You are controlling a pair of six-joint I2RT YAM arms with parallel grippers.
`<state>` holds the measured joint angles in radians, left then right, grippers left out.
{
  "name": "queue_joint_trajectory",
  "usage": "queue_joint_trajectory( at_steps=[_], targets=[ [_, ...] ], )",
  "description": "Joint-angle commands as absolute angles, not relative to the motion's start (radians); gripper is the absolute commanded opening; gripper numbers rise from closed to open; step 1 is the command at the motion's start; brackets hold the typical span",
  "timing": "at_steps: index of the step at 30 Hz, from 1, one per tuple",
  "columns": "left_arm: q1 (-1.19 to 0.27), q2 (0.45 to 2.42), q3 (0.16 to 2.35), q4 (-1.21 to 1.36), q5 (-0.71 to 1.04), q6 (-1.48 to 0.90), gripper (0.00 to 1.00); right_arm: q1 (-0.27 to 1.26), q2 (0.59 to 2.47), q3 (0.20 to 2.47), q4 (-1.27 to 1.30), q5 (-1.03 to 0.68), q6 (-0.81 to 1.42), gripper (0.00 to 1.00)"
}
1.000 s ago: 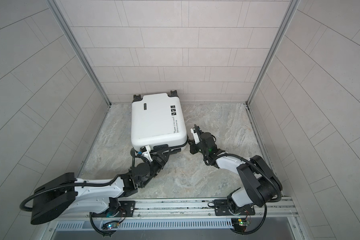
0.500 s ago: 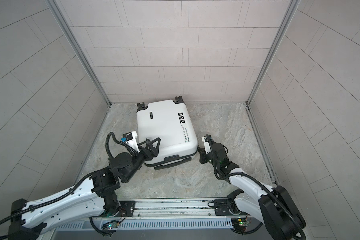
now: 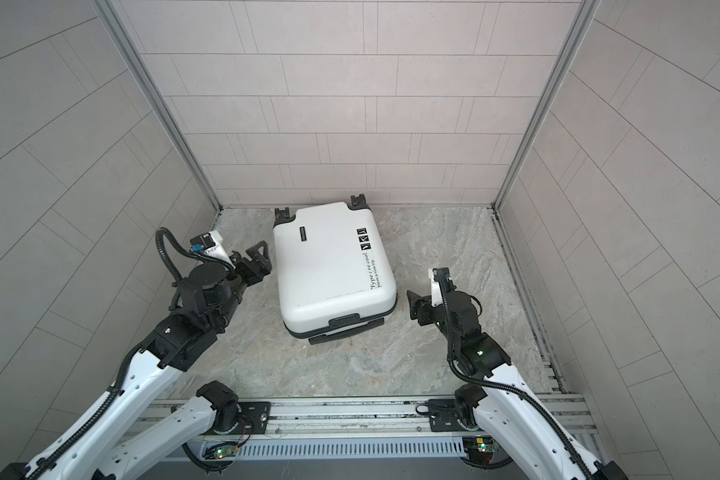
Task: Pack the luggage
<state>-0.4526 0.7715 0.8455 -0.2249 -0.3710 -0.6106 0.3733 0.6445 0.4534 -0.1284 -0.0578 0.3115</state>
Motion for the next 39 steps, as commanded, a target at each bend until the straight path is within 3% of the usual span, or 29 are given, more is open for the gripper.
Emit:
queue_joint_trajectory(
  at_steps=[1, 8, 19, 39],
  targets=[
    [-0.358, 0.803, 0.819, -0.288, -0.269, -0.629, 0.85, 0.365, 0.688, 0.536, -0.225, -0.036, 0.297, 0.79],
    [-0.189, 0.97, 0.727, -0.151, -0.011, -0.719, 0.84, 0.363, 0.815, 0.703, -0.265, -0.095, 0.304, 0.78],
    [-0.194, 1.291, 0.841, -0.021, 0.158, -0.677, 0.8, 0.324, 0.908, 0.796, -0.309, -0.116, 0.314, 0.78],
    [-0.311, 1.759, 1.219, 0.084, 0.195, -0.682, 0.8, 0.212, 1.025, 0.849, -0.312, -0.276, 0.352, 0.77]
  ],
)
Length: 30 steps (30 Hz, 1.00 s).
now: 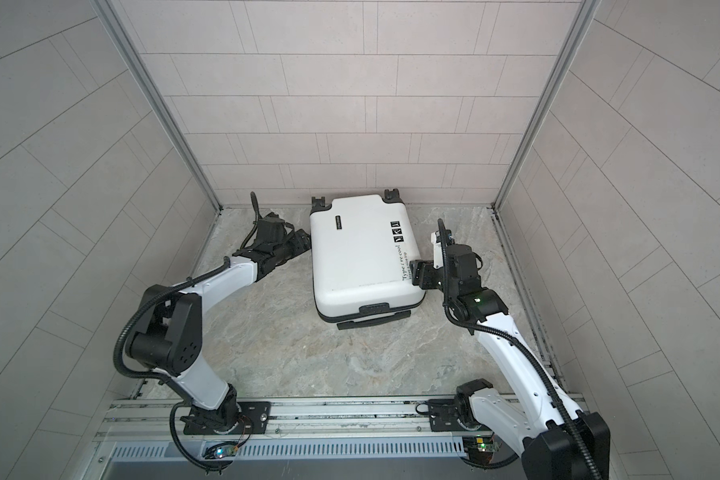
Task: Pack the luggage
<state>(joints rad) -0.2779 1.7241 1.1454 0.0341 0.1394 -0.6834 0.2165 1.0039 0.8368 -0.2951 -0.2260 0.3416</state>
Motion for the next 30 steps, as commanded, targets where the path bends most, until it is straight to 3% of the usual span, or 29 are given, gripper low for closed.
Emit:
queue_joint_trajectory(
  at_steps=[1, 10, 22, 30],
  targets=[
    [-0.314, 1.78, 1.244, 0.084, 0.199, -0.681, 0.8, 0.212, 1.034, 0.848, -0.306, -0.291, 0.358, 0.76],
    [-0.321, 1.843, 1.348, 0.111, 0.197, -0.662, 0.82, 0.207, 1.085, 0.822, -0.196, -0.407, 0.466, 0.74],
    [-0.269, 1.616, 1.242, 0.099, 0.065, -0.604, 0.87, 0.231, 1.129, 0.793, -0.102, -0.488, 0.548, 0.69],
    [-0.256, 1.443, 1.221, 0.047, 0.068, -0.421, 0.9, 0.218, 1.146, 0.949, -0.328, -0.329, 0.417, 0.7]
  ],
)
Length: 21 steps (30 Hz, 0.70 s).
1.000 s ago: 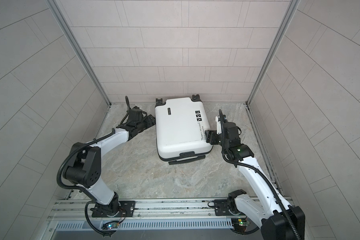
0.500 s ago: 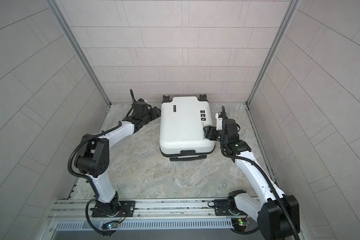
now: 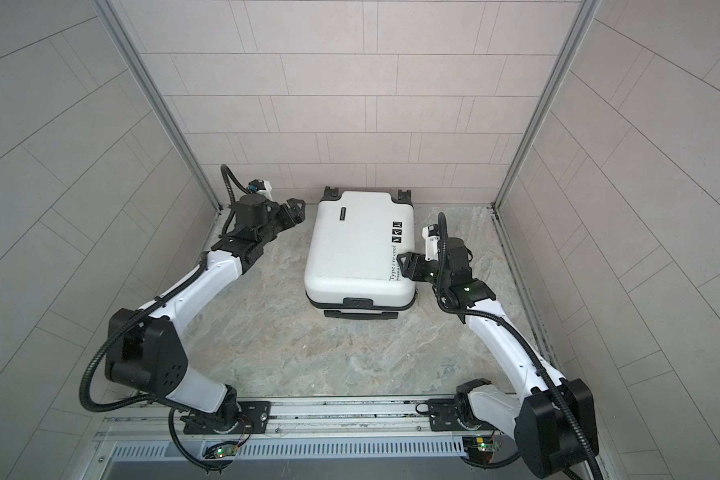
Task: Pack the luggage
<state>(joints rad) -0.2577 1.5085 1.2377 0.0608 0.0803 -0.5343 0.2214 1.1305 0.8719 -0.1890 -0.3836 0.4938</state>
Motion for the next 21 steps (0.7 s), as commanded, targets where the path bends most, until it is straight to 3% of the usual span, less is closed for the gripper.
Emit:
queue_joint_trajectory(
  at_steps=[1, 6, 8, 11, 13, 16, 21],
  targets=[
    [-0.256, 1.418, 1.217, 0.051, 0.065, -0.39, 0.91, 0.207, 1.153, 0.989, -0.364, -0.294, 0.397, 0.7],
    [-0.259, 1.317, 1.191, 0.111, -0.014, -0.269, 0.92, 0.181, 1.155, 1.15, -0.431, 0.027, 0.414, 0.73],
    [-0.258, 1.279, 1.171, 0.143, 0.006, -0.211, 1.0, 0.18, 1.155, 1.191, -0.425, 0.158, 0.426, 0.74],
    [-0.258, 1.212, 1.11, 0.224, -0.004, -0.189, 1.0, 0.179, 1.131, 1.171, -0.306, 0.334, 0.429, 0.73],
    [-0.259, 1.175, 1.051, 0.289, -0.028, -0.166, 1.0, 0.179, 1.1, 1.115, -0.181, 0.426, 0.462, 0.79],
    [-0.259, 1.116, 0.894, 0.486, -0.079, -0.158, 1.0, 0.166, 1.078, 1.057, -0.026, 0.418, 0.416, 0.86],
    [-0.259, 1.11, 0.845, 0.348, -0.347, -0.101, 1.0, 0.164, 1.151, 1.071, 0.008, 0.368, 0.283, 0.88]
  ],
)
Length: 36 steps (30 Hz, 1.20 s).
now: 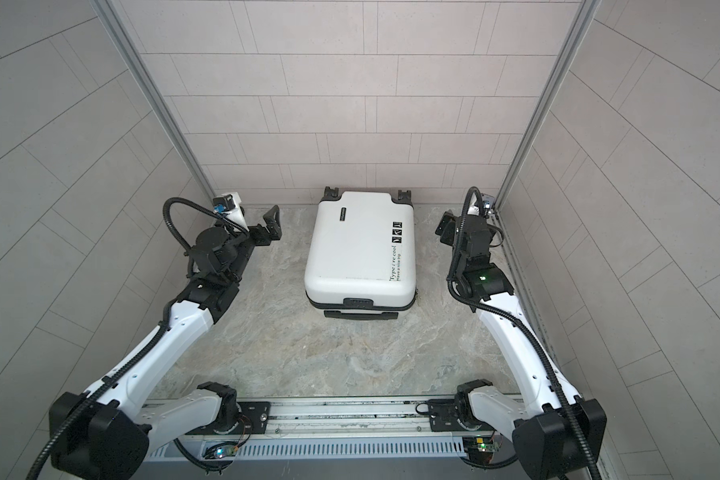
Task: Pack the luggage
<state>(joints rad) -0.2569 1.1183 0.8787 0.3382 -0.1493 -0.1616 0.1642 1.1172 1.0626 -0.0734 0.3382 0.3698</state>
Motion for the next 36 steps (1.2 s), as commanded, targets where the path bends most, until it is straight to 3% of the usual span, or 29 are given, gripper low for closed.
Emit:
queue_joint_trajectory(
  at_steps=[1, 5, 11, 18, 30, 36],
  targets=[
    [-0.255, 1.119, 0.795, 0.386, -0.425, -0.092, 1.0, 0.161, 1.175, 1.058, 0.029, 0.386, 0.249, 0.87],
    [-0.215, 1.183, 0.595, 0.534, -0.534, -0.008, 1.0, 0.127, 1.261, 0.964, 0.113, 0.469, 0.166, 0.88],
    [-0.163, 1.305, 0.398, 0.661, -0.623, -0.105, 1.0, 0.098, 1.292, 0.745, 0.194, 0.508, 0.113, 0.89],
    [-0.153, 1.401, 0.378, 0.781, -0.603, -0.078, 1.0, 0.127, 1.226, 0.454, 0.461, 0.458, 0.135, 0.87],
    [-0.148, 1.632, 0.269, 1.238, -0.494, 0.013, 1.0, 0.144, 1.393, 0.321, 0.839, 0.39, 0.02, 0.89],
    [-0.148, 1.608, 0.349, 1.062, -0.451, 0.018, 1.0, 0.147, 1.527, 0.351, 0.915, 0.39, -0.01, 0.9]
  ],
)
